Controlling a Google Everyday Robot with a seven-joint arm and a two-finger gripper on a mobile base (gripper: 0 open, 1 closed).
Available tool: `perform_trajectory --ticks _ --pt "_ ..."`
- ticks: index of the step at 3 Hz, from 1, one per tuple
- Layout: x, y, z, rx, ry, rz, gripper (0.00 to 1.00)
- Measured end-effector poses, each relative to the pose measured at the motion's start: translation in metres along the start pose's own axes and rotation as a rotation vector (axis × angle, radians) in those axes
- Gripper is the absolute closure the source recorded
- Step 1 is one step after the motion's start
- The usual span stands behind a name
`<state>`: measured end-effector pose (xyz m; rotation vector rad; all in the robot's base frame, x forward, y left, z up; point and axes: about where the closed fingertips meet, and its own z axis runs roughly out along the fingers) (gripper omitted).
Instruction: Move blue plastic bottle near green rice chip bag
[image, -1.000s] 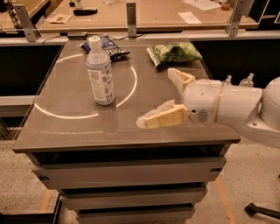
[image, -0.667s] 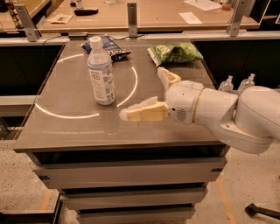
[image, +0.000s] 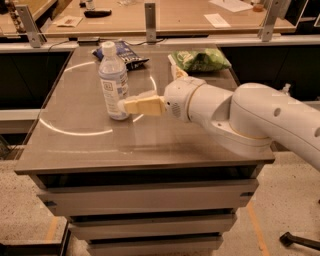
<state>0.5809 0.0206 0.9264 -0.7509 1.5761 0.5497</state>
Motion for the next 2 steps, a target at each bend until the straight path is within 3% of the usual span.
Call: perform_trajectory --ticks 1,2 --pt "0.004 -0.007 0.025 0.033 0.024 0.016 0.0" --pt "-0.001 -0.008 0.052 0.004 0.014 -0.007 0.0"
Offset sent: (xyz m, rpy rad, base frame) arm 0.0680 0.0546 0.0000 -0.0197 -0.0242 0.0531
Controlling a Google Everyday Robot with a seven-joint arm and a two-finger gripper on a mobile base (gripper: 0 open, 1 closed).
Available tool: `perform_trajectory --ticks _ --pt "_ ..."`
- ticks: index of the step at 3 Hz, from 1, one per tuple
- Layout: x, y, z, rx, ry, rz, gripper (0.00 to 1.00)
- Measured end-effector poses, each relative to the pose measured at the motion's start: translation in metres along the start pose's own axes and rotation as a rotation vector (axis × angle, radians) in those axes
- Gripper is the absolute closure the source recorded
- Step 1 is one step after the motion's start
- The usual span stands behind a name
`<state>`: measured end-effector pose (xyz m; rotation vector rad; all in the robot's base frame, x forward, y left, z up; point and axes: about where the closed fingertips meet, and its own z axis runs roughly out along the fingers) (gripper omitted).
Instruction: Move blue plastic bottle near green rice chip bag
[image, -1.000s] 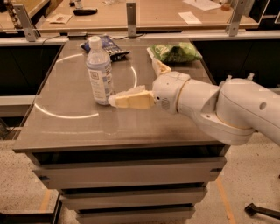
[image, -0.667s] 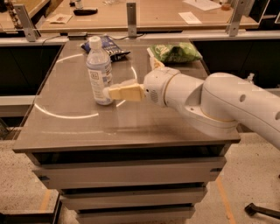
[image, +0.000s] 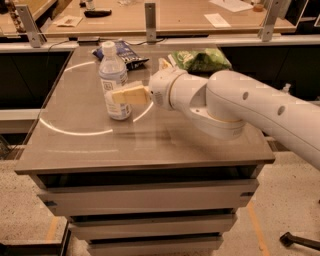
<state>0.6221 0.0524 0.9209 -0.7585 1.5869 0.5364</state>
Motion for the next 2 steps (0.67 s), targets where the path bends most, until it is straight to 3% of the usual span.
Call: perform_trajectory --ticks 2 --pt "-0.03 0.029 0.043 -0.166 -0.048 -0.116 0.0"
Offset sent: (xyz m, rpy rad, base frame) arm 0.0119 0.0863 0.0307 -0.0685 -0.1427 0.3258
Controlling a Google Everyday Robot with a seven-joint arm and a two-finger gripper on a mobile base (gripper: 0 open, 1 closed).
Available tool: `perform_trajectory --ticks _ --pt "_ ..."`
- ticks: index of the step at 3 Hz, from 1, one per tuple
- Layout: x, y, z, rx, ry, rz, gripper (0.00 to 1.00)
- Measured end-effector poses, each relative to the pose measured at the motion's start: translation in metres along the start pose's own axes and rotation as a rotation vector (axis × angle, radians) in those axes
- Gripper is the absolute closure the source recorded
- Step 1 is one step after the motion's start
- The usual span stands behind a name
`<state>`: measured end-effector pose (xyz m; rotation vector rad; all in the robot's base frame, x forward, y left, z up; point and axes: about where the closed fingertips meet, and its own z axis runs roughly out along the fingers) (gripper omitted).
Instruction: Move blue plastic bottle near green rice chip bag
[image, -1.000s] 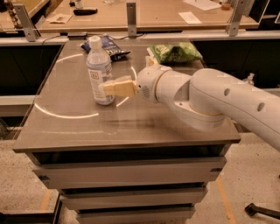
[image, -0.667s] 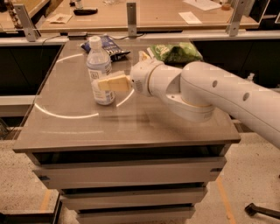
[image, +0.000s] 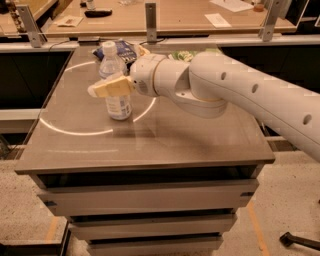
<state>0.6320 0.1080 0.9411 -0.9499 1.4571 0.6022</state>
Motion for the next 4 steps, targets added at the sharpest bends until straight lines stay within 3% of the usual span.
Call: perform_trajectory --ticks 1,2,3,4 --pt "-0.007 0.011 0.016 -0.109 -0.026 -0.036 0.18" --pt "-0.008 0.013 0.015 -0.146 -0.06 -0.029 0.41" --pt "-0.005 0.008 0.002 -0.131 -0.076 -0.01 0.65" --pt "0.001 -0.003 -0.018 -0.073 -0.068 0.022 0.88"
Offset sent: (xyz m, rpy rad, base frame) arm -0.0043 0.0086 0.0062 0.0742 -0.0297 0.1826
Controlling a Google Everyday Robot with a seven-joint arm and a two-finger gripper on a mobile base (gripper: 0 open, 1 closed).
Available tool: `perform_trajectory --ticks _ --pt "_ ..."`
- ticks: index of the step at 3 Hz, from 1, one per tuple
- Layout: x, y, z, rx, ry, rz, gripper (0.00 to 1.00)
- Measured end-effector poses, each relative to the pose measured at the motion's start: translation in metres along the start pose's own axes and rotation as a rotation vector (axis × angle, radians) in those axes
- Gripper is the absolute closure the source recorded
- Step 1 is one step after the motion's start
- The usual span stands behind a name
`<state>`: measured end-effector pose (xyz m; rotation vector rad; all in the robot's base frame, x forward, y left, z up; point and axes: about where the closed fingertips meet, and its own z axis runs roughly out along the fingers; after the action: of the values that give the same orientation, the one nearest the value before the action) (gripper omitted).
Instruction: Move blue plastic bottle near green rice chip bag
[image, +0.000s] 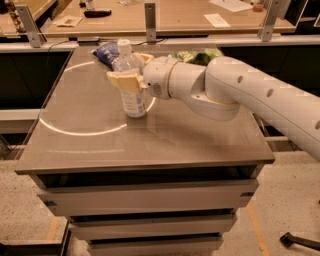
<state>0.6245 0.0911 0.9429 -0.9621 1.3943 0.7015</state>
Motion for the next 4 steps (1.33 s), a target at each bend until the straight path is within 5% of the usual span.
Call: perform_trajectory --ticks 1,2,4 --pt "0.009 -0.011 -0.032 0.091 0.024 0.035 1.0" --pt "0.022 -0.027 -0.07 0.204 0.07 0.073 1.0" --pt "0.021 -0.031 -0.076 0.223 0.076 0.078 1.0"
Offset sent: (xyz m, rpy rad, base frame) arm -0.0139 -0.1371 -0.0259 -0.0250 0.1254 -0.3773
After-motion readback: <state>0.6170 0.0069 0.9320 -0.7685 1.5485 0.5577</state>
